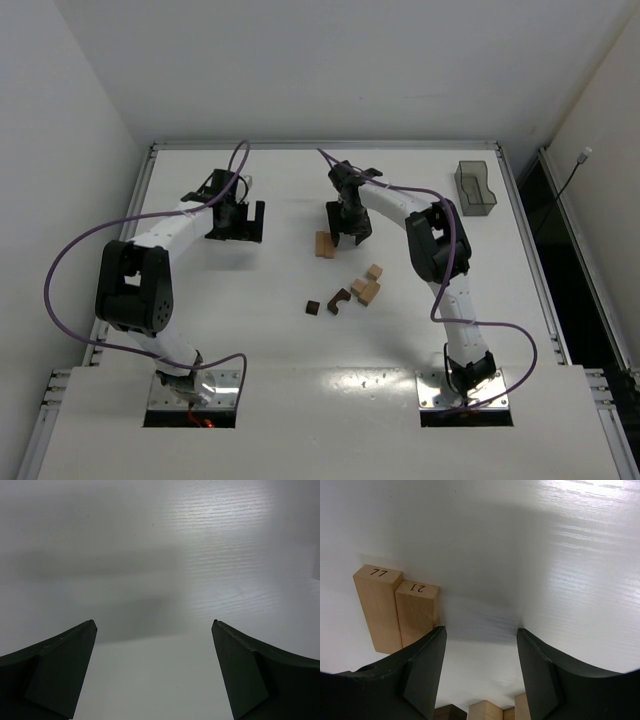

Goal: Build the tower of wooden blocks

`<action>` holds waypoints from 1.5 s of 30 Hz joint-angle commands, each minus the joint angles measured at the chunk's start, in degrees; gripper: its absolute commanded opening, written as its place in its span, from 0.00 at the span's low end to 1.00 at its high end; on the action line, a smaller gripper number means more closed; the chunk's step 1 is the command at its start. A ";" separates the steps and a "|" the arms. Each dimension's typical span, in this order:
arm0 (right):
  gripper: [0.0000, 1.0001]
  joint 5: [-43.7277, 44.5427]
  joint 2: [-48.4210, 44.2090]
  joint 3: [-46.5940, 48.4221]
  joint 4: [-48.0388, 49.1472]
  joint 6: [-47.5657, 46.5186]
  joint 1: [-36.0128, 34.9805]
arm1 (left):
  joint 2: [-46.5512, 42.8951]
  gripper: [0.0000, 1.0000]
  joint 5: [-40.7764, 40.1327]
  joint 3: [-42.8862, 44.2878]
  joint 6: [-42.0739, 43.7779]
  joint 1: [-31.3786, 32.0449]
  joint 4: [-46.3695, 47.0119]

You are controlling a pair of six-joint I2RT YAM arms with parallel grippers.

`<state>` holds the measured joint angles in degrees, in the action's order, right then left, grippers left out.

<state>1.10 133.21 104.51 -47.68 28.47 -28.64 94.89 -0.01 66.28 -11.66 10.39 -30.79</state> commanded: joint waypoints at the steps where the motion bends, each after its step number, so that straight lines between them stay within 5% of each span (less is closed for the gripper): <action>1: 0.56 -0.31 1.79 1.58 3.12 -0.08 -0.27 | 0.73 1.00 0.19 1.92 -0.73 -0.29 0.46; 13: 0.58 2.93 -0.84 -1.14 3.12 -0.08 -0.27 | 0.73 1.00 0.19 1.92 -1.25 -0.29 0.46; 20: 0.57 10.32 -14.71 -8.61 4.88 -3.24 2.28 | 0.73 1.00 0.71 1.92 -1.79 -0.29 1.08; 22: 0.54 10.85 -19.81 -9.58 5.41 -7.87 2.98 | 1.34 1.00 1.85 1.92 -2.31 -0.29 1.08; 26: 0.51 -1.66 -27.20 -13.62 4.97 -26.14 3.51 | 1.88 1.00 7.37 2.63 3.63 0.24 -1.98; 29: 0.58 -9.88 -34.75 -20.55 3.65 -42.29 3.51 | 3.46 1.00 10.38 5.78 6.82 0.24 -5.15; 33: 0.91 -4.81 -40.04 -28.99 2.25 -53.06 2.20 | 2.94 1.00 11.09 5.27 6.83 0.77 -4.63; 38: 0.89 -7.86 -40.04 -30.32 -0.66 -53.17 4.03 | 1.79 1.00 11.09 4.21 6.30 0.77 -3.58; 45: 0.73 -14.19 -36.63 -31.82 1.89 -52.64 4.03 | 0.21 1.00 10.03 3.07 5.77 0.77 -3.05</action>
<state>-8.23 94.94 72.64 -47.59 -22.68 -24.51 98.50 9.67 69.89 -6.22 10.85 -34.44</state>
